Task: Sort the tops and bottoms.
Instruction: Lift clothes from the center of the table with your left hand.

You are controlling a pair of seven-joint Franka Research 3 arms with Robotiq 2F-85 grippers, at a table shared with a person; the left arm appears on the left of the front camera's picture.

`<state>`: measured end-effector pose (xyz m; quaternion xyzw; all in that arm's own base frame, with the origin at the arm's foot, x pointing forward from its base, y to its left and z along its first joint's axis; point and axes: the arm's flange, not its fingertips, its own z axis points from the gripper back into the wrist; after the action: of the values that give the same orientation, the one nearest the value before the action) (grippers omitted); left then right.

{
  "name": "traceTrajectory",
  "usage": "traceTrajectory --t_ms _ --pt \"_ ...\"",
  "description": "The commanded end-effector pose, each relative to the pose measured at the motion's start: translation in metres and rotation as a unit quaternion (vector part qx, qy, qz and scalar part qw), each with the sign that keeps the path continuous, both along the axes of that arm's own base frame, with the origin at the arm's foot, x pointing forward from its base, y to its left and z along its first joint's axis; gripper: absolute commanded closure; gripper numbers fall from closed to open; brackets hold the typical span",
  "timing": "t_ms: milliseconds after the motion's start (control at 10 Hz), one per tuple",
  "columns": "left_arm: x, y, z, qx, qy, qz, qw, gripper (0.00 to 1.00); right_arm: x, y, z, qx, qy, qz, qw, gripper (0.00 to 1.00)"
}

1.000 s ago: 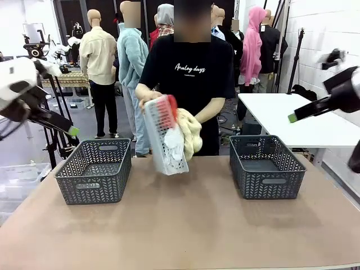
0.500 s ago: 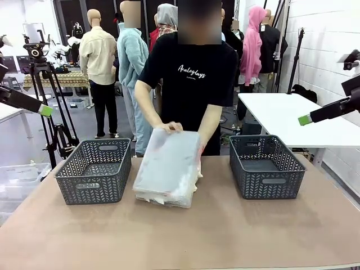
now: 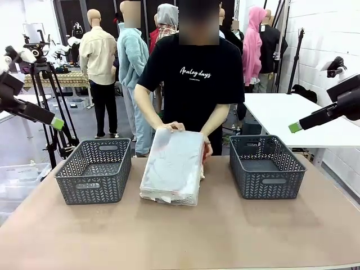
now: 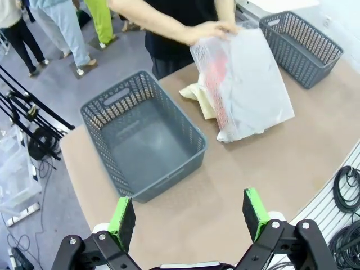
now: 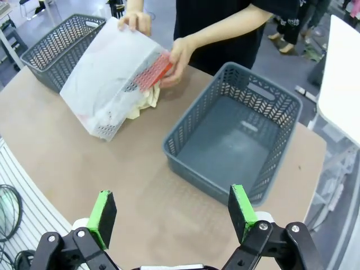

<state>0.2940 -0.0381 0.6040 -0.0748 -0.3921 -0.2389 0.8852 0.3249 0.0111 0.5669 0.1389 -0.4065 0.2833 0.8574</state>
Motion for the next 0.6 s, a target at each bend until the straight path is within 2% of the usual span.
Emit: traceTrajectory --t_ms 0,200,300,500 --pt "-0.016 0.005 -0.049 0.001 0.016 0.001 1.000 0.00 -0.028 0.007 -0.043 0.005 -0.010 0.004 1.000 0.00" --pt "-0.013 0.000 -0.049 0.006 0.019 -0.008 1.000 0.00 -0.021 0.008 -0.051 0.004 -0.010 -0.006 1.000 0.00" --pt "0.008 -0.001 -0.010 0.004 0.017 0.003 1.000 0.00 0.001 0.001 -0.001 -0.001 0.001 0.000 1.000 0.00" --pt "0.008 -0.001 -0.010 0.004 0.017 0.003 1.000 0.00 0.001 0.001 -0.001 -0.001 0.001 0.000 1.000 0.00"
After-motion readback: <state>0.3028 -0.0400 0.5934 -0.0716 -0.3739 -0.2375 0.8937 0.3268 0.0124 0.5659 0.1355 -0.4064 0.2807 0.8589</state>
